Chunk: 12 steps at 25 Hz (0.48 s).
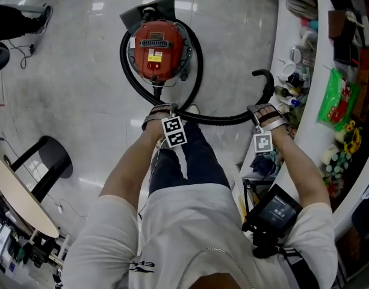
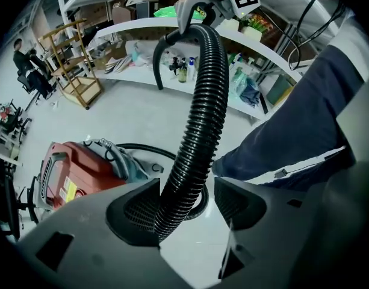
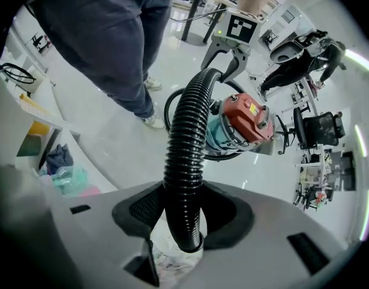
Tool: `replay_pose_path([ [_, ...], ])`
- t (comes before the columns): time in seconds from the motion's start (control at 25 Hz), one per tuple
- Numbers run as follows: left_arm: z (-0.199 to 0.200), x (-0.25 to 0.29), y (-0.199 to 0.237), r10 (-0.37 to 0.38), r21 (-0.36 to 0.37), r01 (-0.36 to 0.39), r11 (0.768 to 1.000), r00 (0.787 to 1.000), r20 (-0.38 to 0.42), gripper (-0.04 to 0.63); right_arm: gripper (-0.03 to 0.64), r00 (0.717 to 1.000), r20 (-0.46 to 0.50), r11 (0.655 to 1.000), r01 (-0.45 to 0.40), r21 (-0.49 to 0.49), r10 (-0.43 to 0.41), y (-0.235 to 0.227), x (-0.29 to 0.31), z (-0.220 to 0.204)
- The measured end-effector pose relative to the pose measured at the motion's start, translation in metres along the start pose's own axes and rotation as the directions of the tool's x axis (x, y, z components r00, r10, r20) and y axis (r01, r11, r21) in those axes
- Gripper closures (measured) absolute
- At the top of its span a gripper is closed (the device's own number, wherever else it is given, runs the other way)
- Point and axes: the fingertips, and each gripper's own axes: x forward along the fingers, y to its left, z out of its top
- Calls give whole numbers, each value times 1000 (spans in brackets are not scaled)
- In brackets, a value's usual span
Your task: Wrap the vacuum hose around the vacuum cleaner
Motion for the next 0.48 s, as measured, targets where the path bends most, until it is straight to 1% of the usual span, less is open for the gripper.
replay_pose_path([
  [0.2, 11, 8, 8, -18, -27, 19, 999, 1000, 13, 316, 436, 1000, -2, 998, 17, -64, -17, -24, 14, -23],
  [0.48, 9, 26, 24, -43, -64, 47, 997, 996, 73, 315, 437, 999, 17, 981, 31, -193, -28, -82, 53, -36],
])
